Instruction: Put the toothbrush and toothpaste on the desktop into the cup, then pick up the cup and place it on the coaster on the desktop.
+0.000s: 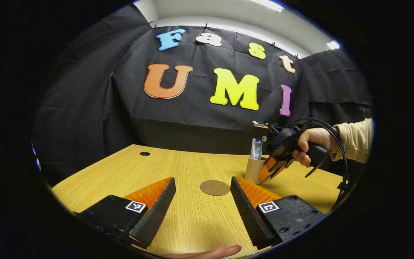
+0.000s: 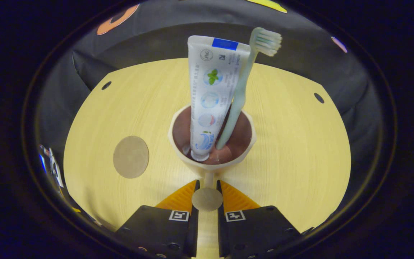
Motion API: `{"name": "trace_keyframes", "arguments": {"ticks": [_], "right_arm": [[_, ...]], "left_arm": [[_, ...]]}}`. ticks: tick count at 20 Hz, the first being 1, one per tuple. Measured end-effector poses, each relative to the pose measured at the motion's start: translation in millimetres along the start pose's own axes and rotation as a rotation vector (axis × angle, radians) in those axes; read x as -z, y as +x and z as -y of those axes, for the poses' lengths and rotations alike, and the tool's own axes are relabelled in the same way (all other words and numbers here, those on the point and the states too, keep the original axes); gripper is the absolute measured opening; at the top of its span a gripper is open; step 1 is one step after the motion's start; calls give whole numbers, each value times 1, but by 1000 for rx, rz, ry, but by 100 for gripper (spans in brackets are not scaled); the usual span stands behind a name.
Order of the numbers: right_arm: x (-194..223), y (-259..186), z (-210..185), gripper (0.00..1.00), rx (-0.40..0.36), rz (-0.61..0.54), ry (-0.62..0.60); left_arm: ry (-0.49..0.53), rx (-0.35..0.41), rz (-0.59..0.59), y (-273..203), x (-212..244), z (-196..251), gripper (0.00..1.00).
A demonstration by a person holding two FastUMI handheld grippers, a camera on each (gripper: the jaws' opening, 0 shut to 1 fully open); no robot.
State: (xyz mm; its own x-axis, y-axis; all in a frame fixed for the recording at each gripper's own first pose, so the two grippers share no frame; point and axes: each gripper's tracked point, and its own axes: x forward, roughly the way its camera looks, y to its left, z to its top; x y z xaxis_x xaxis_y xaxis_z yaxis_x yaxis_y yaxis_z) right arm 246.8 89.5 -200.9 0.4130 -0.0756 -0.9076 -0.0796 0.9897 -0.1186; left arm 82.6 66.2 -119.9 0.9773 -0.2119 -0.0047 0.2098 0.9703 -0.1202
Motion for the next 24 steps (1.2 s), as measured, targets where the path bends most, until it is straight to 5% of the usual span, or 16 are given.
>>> {"name": "trace_keyframes", "arguments": {"ticks": [19, 24], "right_arm": [[-24, 6, 9, 38, 30, -63, -19], [-27, 9, 7, 27, 19, -49, -37]], "left_arm": [[-3, 17, -18, 4, 4, 4, 98], [-9, 23, -22, 3, 7, 6, 98]]}}
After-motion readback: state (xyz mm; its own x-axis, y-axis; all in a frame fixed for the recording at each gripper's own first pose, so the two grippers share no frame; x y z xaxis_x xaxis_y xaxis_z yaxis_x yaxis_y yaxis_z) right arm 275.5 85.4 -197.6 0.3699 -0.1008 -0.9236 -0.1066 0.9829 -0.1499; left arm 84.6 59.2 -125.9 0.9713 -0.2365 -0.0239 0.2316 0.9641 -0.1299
